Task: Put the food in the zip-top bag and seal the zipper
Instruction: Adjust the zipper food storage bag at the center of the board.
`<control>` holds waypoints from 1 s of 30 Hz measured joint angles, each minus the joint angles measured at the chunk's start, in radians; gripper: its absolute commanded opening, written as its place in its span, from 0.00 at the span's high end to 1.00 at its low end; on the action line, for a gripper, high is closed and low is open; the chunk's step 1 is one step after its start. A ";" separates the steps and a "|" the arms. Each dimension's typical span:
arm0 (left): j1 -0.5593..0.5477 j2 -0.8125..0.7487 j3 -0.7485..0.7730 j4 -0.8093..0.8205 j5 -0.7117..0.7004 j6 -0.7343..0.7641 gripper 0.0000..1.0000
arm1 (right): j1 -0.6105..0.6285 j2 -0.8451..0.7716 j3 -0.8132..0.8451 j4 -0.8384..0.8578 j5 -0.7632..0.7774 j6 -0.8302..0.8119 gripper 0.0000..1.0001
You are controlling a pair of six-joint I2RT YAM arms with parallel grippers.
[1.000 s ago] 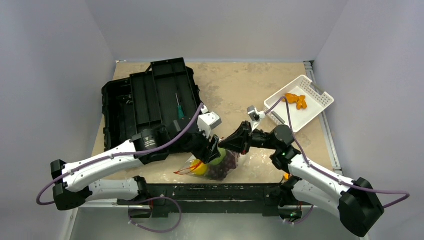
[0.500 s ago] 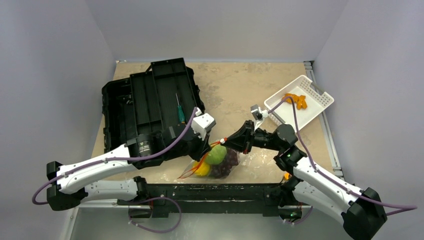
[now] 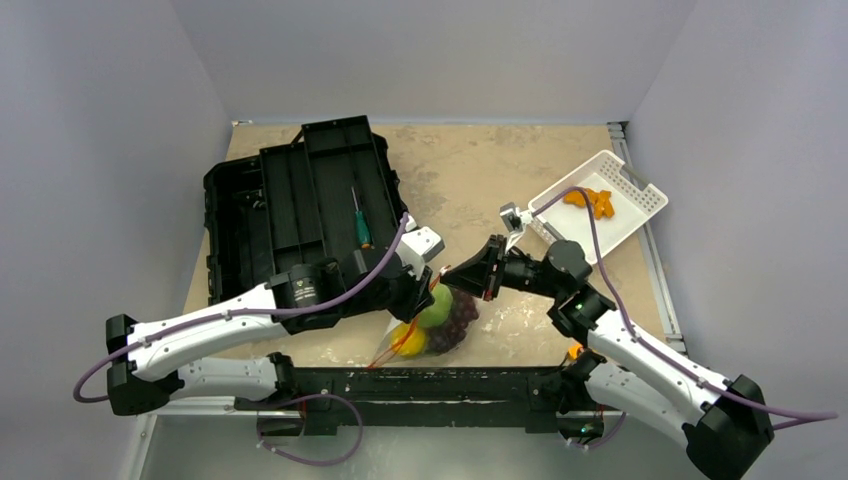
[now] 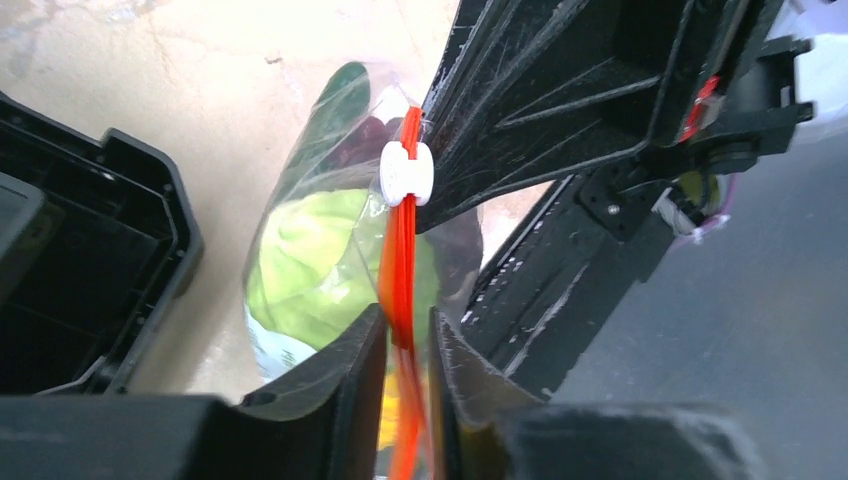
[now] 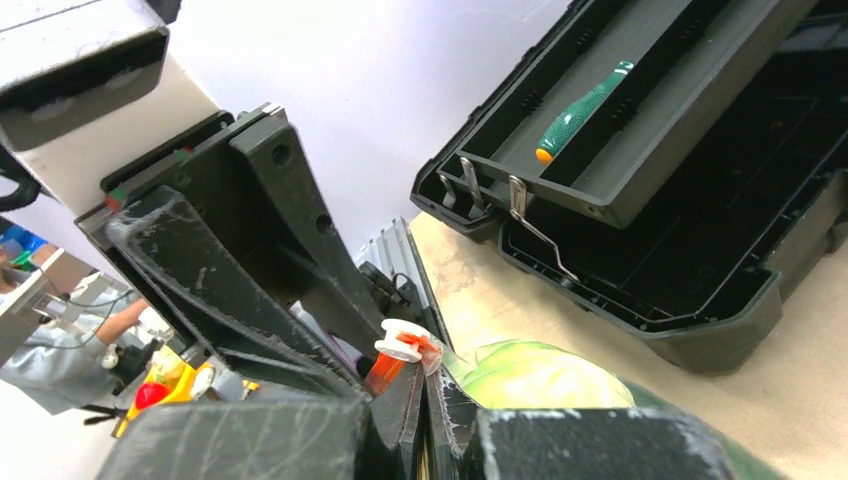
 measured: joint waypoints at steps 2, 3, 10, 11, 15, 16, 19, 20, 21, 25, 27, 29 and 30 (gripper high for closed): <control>0.000 0.011 0.007 -0.007 -0.010 -0.003 0.94 | 0.000 0.002 0.012 -0.026 0.009 0.007 1.00; 0.000 0.014 0.008 -0.009 -0.012 -0.003 0.98 | 0.000 0.003 0.021 -0.043 0.015 0.007 1.00; 0.000 0.011 0.009 -0.021 -0.009 -0.005 1.00 | 0.005 0.018 0.104 -0.186 0.017 -0.114 0.57; 0.000 0.006 0.008 -0.021 -0.002 -0.005 1.00 | 0.005 0.019 0.116 -0.197 0.005 -0.149 0.51; 0.002 -0.028 -0.012 -0.021 0.043 0.001 1.00 | 0.005 0.020 0.137 -0.171 -0.066 -0.272 0.41; 0.004 -0.038 -0.019 -0.023 0.055 0.001 1.00 | 0.005 0.024 0.137 -0.149 -0.092 -0.289 0.41; 0.014 -0.066 -0.036 -0.027 0.085 0.000 1.00 | 0.005 0.064 0.137 -0.056 -0.169 -0.314 0.40; 0.018 -0.074 -0.040 -0.027 0.090 0.000 1.00 | 0.005 0.085 0.137 -0.035 -0.191 -0.317 0.39; 0.021 -0.081 -0.043 -0.027 0.091 -0.003 1.00 | 0.005 0.100 0.137 -0.028 -0.198 -0.319 0.37; 0.027 -0.095 -0.048 -0.032 0.064 -0.055 1.00 | 0.005 0.137 0.150 -0.109 -0.101 -0.306 0.24; 0.027 -0.090 -0.043 -0.054 0.021 -0.102 1.00 | 0.005 0.121 0.180 -0.198 0.010 -0.284 0.19; 0.027 -0.071 -0.016 -0.105 -0.051 -0.182 1.00 | 0.006 0.090 0.219 -0.285 0.131 -0.263 0.16; 0.028 -0.060 0.003 -0.131 -0.085 -0.227 1.00 | 0.006 0.072 0.243 -0.335 0.191 -0.254 0.15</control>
